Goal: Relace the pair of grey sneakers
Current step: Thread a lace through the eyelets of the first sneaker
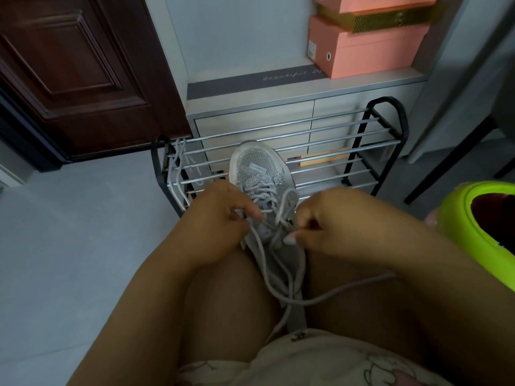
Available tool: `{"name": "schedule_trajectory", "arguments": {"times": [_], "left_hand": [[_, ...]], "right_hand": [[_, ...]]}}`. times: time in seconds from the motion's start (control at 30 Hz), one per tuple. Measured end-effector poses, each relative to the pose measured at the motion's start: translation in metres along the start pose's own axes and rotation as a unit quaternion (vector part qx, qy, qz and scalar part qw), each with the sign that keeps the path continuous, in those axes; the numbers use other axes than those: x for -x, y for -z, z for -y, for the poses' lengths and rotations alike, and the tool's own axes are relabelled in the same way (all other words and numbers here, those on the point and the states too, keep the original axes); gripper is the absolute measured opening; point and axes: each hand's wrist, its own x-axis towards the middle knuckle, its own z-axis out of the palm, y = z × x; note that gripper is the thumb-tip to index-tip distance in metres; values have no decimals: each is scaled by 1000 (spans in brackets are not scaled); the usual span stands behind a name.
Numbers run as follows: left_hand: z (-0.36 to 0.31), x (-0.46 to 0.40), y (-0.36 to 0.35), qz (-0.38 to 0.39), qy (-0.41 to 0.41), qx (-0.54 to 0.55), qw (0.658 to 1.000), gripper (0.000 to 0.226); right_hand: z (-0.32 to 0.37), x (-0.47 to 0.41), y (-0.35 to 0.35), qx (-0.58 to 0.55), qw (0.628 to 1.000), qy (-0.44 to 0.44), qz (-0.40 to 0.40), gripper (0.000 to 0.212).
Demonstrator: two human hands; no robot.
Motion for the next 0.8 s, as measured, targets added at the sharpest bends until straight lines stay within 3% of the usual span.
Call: {"name": "schedule_trajectory", "arguments": {"times": [0.1, 0.2, 0.4, 0.6, 0.73, 0.8], "left_hand": [[-7, 0, -14, -32, 9, -60, 998, 16], [-14, 0, -24, -58, -2, -107, 993, 9], [0, 0, -27, -36, 24, -105, 994, 19], [-15, 0, -42, -32, 9, -142, 989, 19], [-16, -2, -32, -29, -1, 0, 1000, 3], [-17, 1, -20, -13, -10, 97, 995, 13]], "right_hand": [[-8, -12, -9, -27, 996, -69, -42, 41], [-6, -21, -27, -56, 993, -75, -70, 49], [-25, -26, -32, -156, 976, -114, -99, 37], [-21, -28, -36, -165, 973, -118, -109, 38], [-25, -28, -36, -203, 961, -144, -117, 40], [-26, -28, -36, -210, 958, -153, -121, 40]]}}
